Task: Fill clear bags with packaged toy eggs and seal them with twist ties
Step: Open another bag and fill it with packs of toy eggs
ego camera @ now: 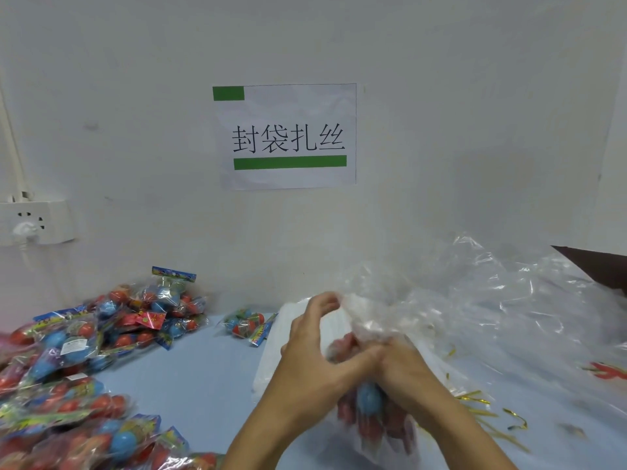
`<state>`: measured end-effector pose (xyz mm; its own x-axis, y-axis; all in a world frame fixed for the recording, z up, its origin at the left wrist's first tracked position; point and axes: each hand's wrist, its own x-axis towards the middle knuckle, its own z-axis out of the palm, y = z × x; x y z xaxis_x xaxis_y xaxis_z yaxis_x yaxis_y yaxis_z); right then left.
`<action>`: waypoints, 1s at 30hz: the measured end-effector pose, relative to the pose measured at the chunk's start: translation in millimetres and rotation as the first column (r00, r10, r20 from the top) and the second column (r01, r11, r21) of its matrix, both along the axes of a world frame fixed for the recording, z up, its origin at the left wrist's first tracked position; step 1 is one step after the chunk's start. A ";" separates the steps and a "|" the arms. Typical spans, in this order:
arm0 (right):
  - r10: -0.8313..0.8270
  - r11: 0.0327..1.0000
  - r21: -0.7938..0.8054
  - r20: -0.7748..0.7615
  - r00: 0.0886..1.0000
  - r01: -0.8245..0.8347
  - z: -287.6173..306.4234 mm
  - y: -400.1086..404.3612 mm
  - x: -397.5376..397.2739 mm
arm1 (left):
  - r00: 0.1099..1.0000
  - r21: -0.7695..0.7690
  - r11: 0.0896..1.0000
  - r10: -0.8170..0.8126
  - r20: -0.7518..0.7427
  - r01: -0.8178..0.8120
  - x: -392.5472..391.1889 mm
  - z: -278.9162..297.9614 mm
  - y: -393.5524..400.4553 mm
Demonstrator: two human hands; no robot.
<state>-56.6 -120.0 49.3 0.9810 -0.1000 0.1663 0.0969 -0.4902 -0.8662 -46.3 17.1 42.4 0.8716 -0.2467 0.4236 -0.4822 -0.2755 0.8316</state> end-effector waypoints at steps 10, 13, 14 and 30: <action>-0.151 0.636 0.759 -0.056 0.987 0.140 7.5 -6.3 10.2 | 0.902 -0.456 0.888 -0.150 -0.404 -0.056 4.4 -7.0 -14.0; -0.111 0.565 0.822 -0.017 0.994 0.077 7.5 4.5 10.4 | 0.883 -0.611 0.792 -0.278 -0.377 -0.012 5.8 -9.0 -17.7; -0.094 0.564 0.824 -0.002 0.996 0.055 7.3 6.9 9.7 | 0.885 -0.622 0.783 -0.274 -0.376 -0.021 6.8 -7.2 -15.6; -0.190 0.725 0.685 0.100 0.977 0.071 13.0 -7.0 5.7 | 0.605 -0.512 0.847 -0.485 -0.631 0.146 21.6 -10.4 19.5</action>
